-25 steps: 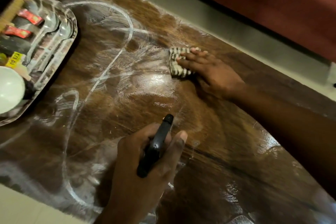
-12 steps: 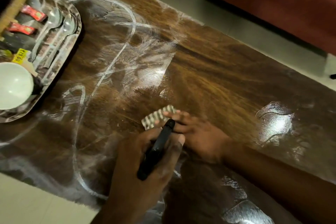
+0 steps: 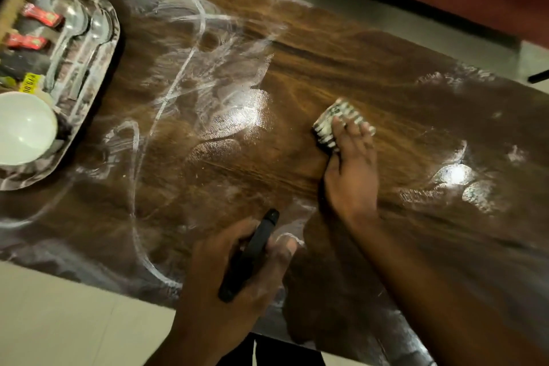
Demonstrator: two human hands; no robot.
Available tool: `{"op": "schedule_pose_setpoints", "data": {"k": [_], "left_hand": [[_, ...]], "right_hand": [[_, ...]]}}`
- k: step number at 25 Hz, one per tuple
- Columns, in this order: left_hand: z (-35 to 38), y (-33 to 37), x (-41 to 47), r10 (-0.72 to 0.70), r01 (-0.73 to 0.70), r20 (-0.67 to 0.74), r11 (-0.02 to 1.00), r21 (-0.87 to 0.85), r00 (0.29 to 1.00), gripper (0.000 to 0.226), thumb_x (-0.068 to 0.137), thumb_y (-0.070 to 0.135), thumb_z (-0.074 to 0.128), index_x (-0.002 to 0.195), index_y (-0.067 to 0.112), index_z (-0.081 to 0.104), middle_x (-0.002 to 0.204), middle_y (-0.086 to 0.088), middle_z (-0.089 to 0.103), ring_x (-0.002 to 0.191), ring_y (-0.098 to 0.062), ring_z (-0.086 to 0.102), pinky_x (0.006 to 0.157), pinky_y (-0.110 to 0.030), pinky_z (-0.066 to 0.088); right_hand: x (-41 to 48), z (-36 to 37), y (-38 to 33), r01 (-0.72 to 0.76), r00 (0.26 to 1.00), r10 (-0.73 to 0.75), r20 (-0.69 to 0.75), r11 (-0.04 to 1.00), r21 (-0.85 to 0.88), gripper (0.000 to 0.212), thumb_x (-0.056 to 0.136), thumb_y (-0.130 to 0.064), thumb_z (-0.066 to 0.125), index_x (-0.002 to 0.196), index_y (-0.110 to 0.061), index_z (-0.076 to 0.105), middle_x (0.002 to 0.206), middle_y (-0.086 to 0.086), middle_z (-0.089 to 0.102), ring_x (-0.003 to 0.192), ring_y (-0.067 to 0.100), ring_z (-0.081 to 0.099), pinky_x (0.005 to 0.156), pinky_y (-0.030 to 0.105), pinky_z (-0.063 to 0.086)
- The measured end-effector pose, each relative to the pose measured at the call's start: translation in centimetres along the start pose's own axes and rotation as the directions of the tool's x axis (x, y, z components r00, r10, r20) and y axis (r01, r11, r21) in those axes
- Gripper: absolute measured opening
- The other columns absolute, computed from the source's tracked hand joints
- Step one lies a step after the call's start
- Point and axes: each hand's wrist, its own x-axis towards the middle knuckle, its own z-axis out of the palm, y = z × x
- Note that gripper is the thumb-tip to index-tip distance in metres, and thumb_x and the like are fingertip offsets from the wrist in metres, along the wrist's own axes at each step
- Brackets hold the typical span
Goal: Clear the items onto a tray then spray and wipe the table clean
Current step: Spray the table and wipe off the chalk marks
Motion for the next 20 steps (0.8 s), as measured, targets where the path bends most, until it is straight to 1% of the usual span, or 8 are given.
{"op": "schedule_pose_setpoints", "data": {"k": [3,6,8,10,13,16,18,20], "left_hand": [[-0.2,-2.7,-0.7,0.050,-0.050,0.016,0.998,0.034,0.999,0.052,0.072,0.065,0.083,0.090,0.017,0.076,0.067,0.005,0.055,0.064,-0.021,0.058,0.077,-0.045,0.057],[-1.4,-3.5,-3.1,0.278,-0.286,0.088,0.952,0.107,0.957,0.043,0.089,0.068,0.074,0.086,0.025,0.072,0.063,0.000,0.057,0.056,-0.017,0.059,0.058,-0.040,0.052],[-1.8,-3.2,-4.2,0.341,-0.352,0.101,0.929,0.119,0.935,0.039,0.097,0.054,0.072,0.074,0.024,0.062,0.059,-0.002,0.055,0.051,-0.020,0.056,0.050,-0.041,0.047],[-2.1,-3.2,-5.6,0.308,-0.314,0.126,0.949,0.031,0.943,0.040,0.096,0.050,0.074,0.070,0.025,0.058,0.057,-0.001,0.049,0.048,-0.016,0.050,0.047,-0.033,0.042],[-2.0,-3.1,-8.2,0.264,-0.266,0.160,0.964,-0.012,0.951,0.028,0.094,0.046,0.079,0.073,0.032,0.067,0.052,0.010,0.050,0.046,-0.001,0.049,0.049,-0.014,0.039],[-2.0,-3.0,-10.2,0.207,-0.198,0.147,0.977,-0.075,0.967,0.019,0.087,0.042,0.080,0.071,0.039,0.072,0.052,0.017,0.056,0.046,0.003,0.053,0.049,-0.006,0.039],[-2.3,-3.7,-11.1,0.186,-0.175,0.145,0.981,-0.086,0.972,0.016,0.084,0.040,0.079,0.069,0.038,0.073,0.053,0.016,0.059,0.045,0.002,0.056,0.049,-0.007,0.041],[-2.8,-4.2,-12.0,0.161,-0.153,0.144,0.986,-0.064,0.976,0.016,0.080,0.047,0.078,0.072,0.034,0.072,0.054,0.007,0.060,0.044,-0.001,0.055,0.049,-0.013,0.044]], "right_hand": [[-7.6,2.2,0.4,0.413,0.887,-0.379,0.263,0.907,-0.086,0.071,0.099,-0.020,0.055,0.166,-0.031,0.035,0.174,-0.003,0.032,0.165,0.025,0.016,0.132,0.049,0.021],[-11.3,0.3,4.1,0.843,0.417,-0.719,0.556,0.535,0.060,0.061,0.104,-0.034,0.058,0.161,-0.031,0.038,0.174,-0.004,0.033,0.165,0.026,0.019,0.131,0.049,0.024],[-9.9,-1.9,6.6,0.895,0.298,-0.735,0.609,0.437,0.089,0.061,0.104,-0.030,0.052,0.163,-0.033,0.036,0.175,-0.006,0.030,0.166,0.023,0.016,0.133,0.044,0.019],[-8.5,-4.0,8.3,0.778,0.560,-0.638,0.528,0.624,-0.071,0.067,0.100,-0.022,0.047,0.165,-0.033,0.036,0.174,-0.004,0.033,0.165,0.023,0.019,0.133,0.042,0.019],[-9.4,-4.4,7.1,0.147,0.979,-0.134,0.152,0.986,-0.077,0.066,0.102,-0.009,0.048,0.164,-0.029,0.041,0.173,-0.001,0.034,0.164,0.024,0.020,0.132,0.047,0.024],[-12.5,-1.5,2.8,-0.057,0.996,0.056,0.063,0.998,0.003,0.066,0.101,-0.007,0.050,0.164,-0.027,0.041,0.174,0.000,0.032,0.164,0.026,0.017,0.135,0.040,0.014],[-16.1,0.3,1.1,0.178,0.963,-0.166,0.214,0.983,-0.038,0.066,0.100,-0.015,0.050,0.164,-0.029,0.040,0.174,-0.001,0.033,0.164,0.027,0.018,0.135,0.043,0.015],[-20.4,0.7,1.4,0.494,0.802,-0.445,0.400,0.869,-0.025,0.066,0.100,-0.022,0.053,0.163,-0.033,0.040,0.174,-0.005,0.033,0.165,0.024,0.018,0.134,0.044,0.017]]}}
